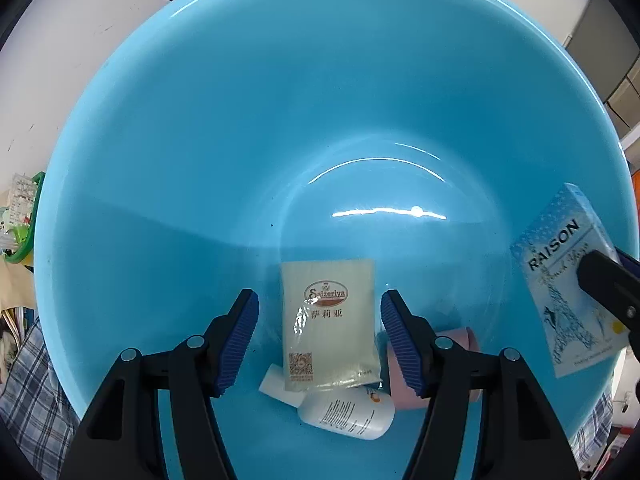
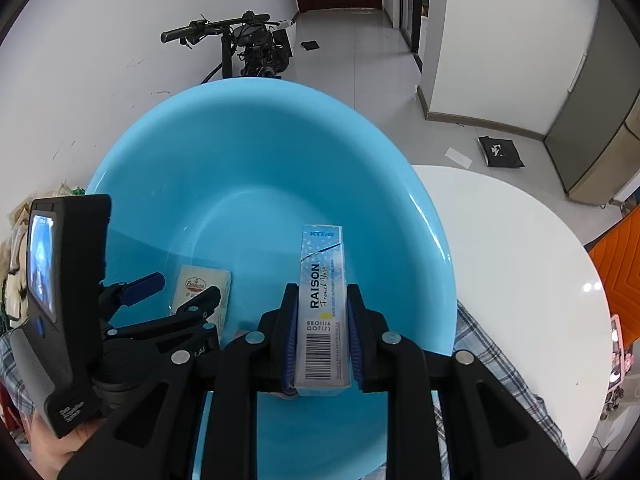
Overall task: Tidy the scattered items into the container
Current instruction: 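Open the left gripper to drop the tissue pack while the right gripper lowers the RAISON box into the basin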
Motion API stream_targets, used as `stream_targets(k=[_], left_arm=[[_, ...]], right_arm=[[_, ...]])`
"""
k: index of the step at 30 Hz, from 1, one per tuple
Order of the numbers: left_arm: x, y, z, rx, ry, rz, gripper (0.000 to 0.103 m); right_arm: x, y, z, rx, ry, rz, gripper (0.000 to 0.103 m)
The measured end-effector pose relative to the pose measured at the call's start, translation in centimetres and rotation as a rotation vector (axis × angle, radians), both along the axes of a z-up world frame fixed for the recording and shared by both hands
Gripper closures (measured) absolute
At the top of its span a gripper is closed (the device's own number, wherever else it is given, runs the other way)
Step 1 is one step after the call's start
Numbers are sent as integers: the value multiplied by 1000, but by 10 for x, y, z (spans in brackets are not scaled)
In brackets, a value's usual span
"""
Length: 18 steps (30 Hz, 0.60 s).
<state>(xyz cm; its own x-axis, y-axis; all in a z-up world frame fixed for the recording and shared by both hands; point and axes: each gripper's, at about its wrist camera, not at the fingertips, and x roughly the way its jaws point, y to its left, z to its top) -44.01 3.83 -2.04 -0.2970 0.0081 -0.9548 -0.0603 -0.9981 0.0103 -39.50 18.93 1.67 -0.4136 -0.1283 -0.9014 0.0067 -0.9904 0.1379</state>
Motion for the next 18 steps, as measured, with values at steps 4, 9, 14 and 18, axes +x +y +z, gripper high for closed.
stream_targets(k=[4, 9, 14, 18], left_arm=[[5, 1, 5, -36, 27, -13, 37], [7, -4, 9, -31, 33, -19, 37], [11, -4, 18, -19, 39, -35, 37], [15, -5, 29, -33, 78, -62, 37]], right_arm=[[-6, -4, -8, -1, -8, 1, 82], [-10, -8, -12, -8, -6, 8, 82], [-16, -11, -15, -19, -15, 24, 82], [-22, -13, -18, -32, -12, 12, 82]])
